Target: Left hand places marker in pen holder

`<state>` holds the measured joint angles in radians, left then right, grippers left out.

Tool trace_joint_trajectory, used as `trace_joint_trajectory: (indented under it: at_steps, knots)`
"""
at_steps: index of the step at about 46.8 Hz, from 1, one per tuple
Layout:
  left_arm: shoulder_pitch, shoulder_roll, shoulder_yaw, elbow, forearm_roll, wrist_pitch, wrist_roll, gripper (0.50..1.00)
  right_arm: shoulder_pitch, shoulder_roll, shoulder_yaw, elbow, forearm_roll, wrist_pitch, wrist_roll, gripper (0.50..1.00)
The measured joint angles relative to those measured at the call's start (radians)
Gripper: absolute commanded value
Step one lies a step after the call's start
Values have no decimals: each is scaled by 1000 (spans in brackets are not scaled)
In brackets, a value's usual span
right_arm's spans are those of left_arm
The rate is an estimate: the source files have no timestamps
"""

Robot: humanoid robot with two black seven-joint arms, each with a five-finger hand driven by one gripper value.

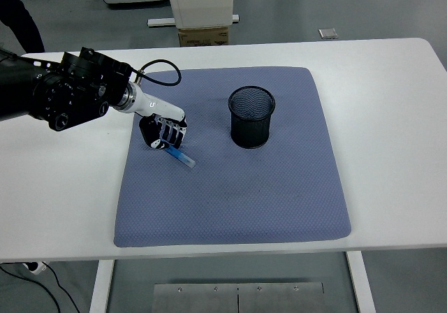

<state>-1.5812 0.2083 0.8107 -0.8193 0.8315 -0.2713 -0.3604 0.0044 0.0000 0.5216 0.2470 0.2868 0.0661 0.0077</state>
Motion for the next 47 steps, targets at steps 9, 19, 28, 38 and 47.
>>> trace_joint_trajectory:
  at_steps: [9, 19, 28, 38, 47]
  knots:
    - [-14, 6, 1, 0, 0, -11, -41, 686, 0, 0, 0, 0, 0, 0, 0, 1000]
    - [-16, 7, 4, -19, 0, -25, -45, 669, 0, 0, 0, 0, 0, 0, 0, 1000]
    - [-19, 7, 5, -39, 30, -21, -45, 625, 0, 0, 0, 0, 0, -1, 0, 1000]
    - [-16, 4, 5, -45, 41, -12, -40, 572, 0, 0, 0, 0, 0, -1, 0, 1000]
    - [-7, 3, 7, -45, 41, -11, -36, 563, 0, 0, 0, 0, 0, 0, 0, 1000]
